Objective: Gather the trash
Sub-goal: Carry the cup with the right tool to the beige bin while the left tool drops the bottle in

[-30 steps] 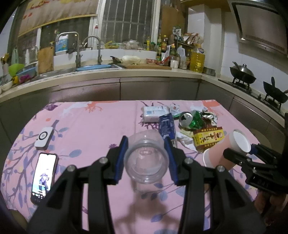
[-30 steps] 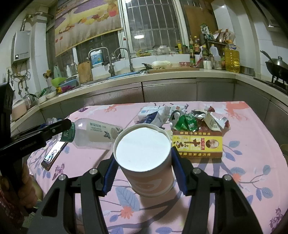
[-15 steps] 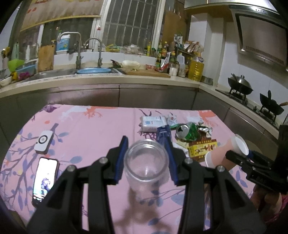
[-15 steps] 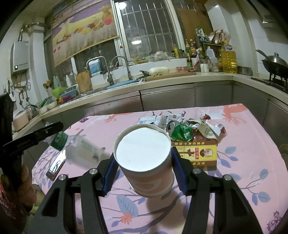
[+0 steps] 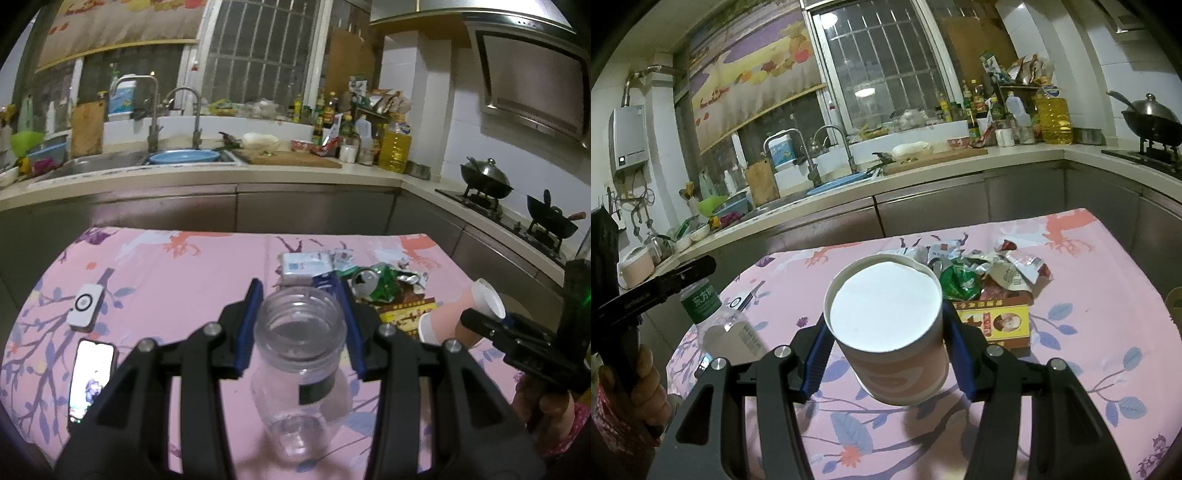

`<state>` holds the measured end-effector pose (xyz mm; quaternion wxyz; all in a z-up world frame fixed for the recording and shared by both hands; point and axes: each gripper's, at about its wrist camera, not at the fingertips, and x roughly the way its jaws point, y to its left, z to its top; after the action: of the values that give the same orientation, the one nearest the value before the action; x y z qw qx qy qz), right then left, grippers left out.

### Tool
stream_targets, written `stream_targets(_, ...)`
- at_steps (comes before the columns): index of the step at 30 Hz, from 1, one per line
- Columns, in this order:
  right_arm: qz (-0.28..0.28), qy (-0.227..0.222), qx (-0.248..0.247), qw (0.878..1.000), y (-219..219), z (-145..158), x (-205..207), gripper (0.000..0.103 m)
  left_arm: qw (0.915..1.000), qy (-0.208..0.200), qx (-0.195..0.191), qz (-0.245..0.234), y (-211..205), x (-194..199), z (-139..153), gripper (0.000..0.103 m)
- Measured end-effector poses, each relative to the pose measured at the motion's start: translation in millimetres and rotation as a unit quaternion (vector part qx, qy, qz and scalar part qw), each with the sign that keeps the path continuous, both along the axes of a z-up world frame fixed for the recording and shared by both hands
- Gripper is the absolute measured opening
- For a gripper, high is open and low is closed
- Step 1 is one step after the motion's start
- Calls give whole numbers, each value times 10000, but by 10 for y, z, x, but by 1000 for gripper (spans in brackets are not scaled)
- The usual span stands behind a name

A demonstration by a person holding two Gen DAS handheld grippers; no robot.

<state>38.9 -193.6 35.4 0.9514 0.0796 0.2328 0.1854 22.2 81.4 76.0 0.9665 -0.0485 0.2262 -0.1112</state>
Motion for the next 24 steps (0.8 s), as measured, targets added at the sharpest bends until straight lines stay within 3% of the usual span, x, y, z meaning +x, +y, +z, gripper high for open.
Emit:
stream_targets(12, -643, -197, 102, 9977, -606, 67, -97, 54, 9942, -364, 225, -985, -819, 200, 464, 39)
stream_targets(19, -1376, -269, 193, 9899, -1357, -15, -200, 54, 9821, -389, 446, -1789, -1832, 454, 585, 39)
stream_targets(24, -2087, -274, 233, 9773, -2103, -93, -277, 54, 9696, -363, 515, -2364, -2711, 656, 658, 39)
